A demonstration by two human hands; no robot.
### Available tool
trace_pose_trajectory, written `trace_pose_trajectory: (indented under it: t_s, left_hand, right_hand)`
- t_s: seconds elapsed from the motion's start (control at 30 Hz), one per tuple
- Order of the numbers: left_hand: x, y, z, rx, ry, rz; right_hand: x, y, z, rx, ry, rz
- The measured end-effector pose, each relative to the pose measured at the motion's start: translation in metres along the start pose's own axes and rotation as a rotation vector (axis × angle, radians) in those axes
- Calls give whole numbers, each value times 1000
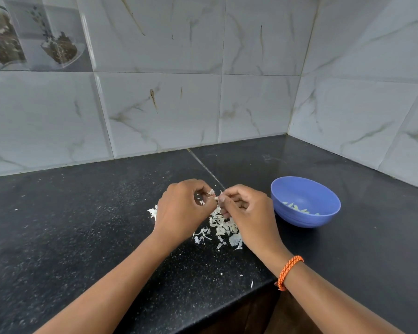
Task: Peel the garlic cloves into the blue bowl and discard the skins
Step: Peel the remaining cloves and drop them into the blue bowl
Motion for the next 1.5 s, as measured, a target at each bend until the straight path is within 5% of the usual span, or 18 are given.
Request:
trace_pose_trajectory:
  t_s: [0.17, 0.33, 0.47, 0.63, 0.77, 0.9, 1.03, 1.17, 1.3, 1.43, 1.5]
  left_hand:
    - [-4, 0, 0, 27, 56, -72]
    - [-10, -8, -1, 11, 67, -53]
    - [-11, -25, -9, -23, -30, 82]
    - [-26, -51, -11, -130, 49, 274]
    - [-19, -54, -14, -158, 15, 243]
    - [-13, -55, -16, -181, 14, 190]
    - [-14, -48, -14, -175, -5, 254]
    - [-19, -50, -13, -157, 71, 178]
    - [-17, -47, -15, -99, -4, 222]
    - [-11, -47, -14, -128, -21, 326]
    - [-12, -45, -13, -154, 1, 378]
  right_hand:
    - [1, -1, -8, 129, -15, -232]
    - [7, -8, -20, 65, -22, -125]
    - [17, -9, -26, -38, -57, 263]
    - [44, -9, -19, -236, -389, 945]
    - [45, -22, -29, -353, -393, 1114]
    - [37, -27, -39, -317, -233, 1057]
    - [69, -6, -30, -208, -495, 1065]
    - [32, -19, -51, -157, -203, 887]
    - [64, -2, -27, -92, -411, 919]
    - [34, -12, -42, -124, -183, 795]
    - [42, -12, -34, -140, -209, 861]
Point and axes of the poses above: each hand's wrist, its own z-axis away from the middle knuckle, its own x-axis out of the palm, y = z × x, the point moved 5 cm from there along -z, towards the middle knuckle, and after that the axes turned 15 degrees about -y, right-handed, at the moved point
